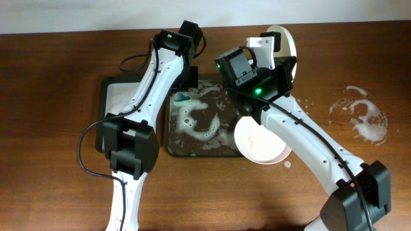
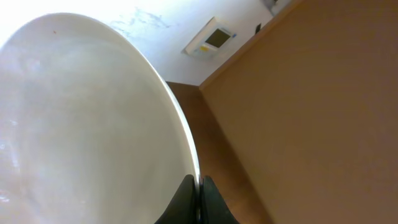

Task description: Clean dirty plates on tray and stack at the side

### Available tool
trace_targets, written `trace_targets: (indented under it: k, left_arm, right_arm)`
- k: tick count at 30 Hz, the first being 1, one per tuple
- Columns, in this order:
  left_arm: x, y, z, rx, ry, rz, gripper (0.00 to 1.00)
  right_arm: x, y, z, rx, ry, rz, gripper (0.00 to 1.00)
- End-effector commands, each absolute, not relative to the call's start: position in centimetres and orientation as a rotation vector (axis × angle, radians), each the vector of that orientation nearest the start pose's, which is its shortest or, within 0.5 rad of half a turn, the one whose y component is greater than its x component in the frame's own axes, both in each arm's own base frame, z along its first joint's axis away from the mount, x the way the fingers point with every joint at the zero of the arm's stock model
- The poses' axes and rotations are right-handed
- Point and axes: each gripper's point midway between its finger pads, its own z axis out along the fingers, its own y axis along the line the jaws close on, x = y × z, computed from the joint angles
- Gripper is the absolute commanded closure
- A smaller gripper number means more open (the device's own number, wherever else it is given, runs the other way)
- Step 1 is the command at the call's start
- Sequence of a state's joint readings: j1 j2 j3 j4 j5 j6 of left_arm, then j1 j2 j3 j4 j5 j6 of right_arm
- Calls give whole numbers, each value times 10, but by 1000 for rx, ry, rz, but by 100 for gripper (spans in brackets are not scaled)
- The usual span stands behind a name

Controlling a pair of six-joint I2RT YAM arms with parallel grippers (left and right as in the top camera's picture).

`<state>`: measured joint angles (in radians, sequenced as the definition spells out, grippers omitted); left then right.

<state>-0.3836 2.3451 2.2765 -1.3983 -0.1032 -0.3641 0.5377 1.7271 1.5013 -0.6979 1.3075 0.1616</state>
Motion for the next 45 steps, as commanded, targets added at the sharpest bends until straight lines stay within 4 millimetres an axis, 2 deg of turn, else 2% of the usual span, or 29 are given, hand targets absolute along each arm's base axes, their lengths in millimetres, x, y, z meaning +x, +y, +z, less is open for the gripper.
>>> trace_targets:
  k: [1,8,15,45]
  left_arm:
    - [454,-162,107,-2,2992,62,99]
    - [453,-162,107,8,2995,66,99]
    - [452,-161,107,8,3000,70,99]
    - [452,-161,107,7,3000,68,99]
  right_arm:
    - [404,47,307,156,1836,-1266,96]
    - [391,50,327,250,1703,-1326,96]
    - [389,60,327,231,1699,-1304,96]
    - [389,60,326,221,1703,-1313,96]
